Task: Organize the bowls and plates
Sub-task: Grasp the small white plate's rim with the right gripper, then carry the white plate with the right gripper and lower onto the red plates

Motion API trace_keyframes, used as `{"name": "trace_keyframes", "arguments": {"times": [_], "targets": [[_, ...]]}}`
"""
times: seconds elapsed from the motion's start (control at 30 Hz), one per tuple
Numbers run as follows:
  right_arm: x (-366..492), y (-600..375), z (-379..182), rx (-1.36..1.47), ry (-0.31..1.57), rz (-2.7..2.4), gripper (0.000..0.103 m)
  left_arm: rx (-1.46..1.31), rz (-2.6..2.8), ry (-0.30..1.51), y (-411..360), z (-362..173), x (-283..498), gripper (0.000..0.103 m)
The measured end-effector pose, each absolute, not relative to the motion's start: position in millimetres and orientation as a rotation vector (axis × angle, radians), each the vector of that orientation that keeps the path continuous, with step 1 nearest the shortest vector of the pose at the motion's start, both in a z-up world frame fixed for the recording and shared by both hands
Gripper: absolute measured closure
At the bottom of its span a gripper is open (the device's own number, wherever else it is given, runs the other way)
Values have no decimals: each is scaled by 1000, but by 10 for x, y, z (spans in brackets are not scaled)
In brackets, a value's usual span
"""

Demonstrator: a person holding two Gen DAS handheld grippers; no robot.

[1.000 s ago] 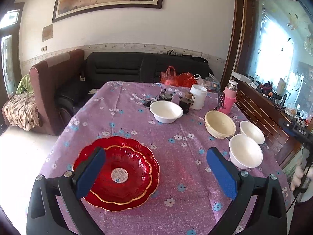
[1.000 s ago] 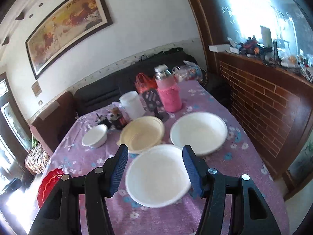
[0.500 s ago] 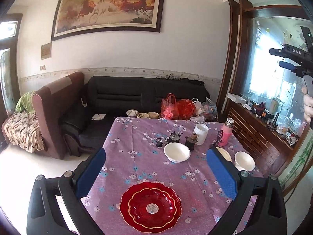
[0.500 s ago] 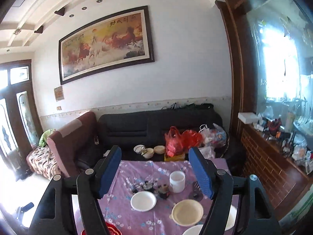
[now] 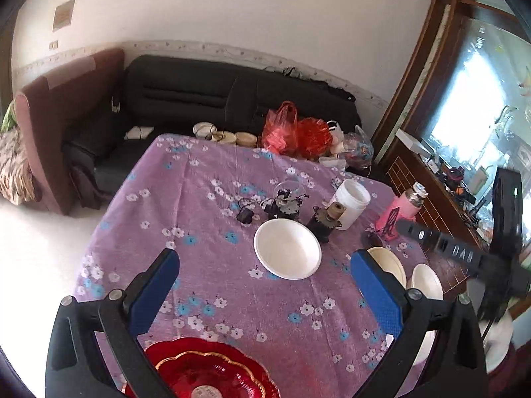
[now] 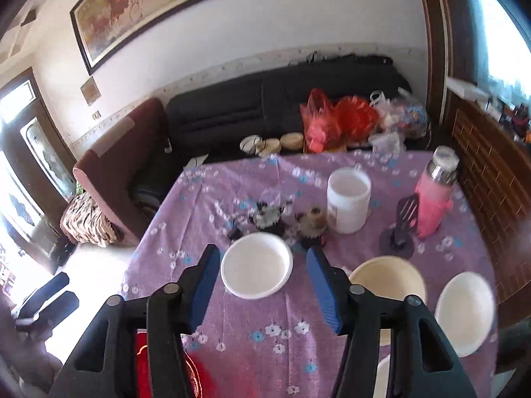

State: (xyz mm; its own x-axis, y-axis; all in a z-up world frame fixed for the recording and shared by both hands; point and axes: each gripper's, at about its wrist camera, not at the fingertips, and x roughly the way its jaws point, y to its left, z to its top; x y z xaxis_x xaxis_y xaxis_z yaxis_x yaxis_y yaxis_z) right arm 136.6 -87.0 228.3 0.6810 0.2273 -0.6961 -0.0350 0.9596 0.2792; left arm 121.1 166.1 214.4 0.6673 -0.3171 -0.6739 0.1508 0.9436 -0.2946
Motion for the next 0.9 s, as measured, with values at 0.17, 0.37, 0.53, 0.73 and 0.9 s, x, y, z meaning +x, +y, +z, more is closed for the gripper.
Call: {"name": "trace_keyframes", "arguments": {"times": [0.17,0.37,0.53,0.73,0.9], "targets": [[1824,-801,1220,339,932,153,61,-407,-248,977,1608,1333,1931,13],[2195,-729,700,382,972,101,61,-485,-228,1091,1478,738,2315,20],[2382,-588,487,347,999,68,59,-468,-218,1119,1438,614,2400,20],[2451,-516,288,346,1033,46,60,-474,-194,1118,1536,607,2408,20],[2260,-717,589,449,874,114,59,-481,-187,1107,1616,652,2418,20]]}}
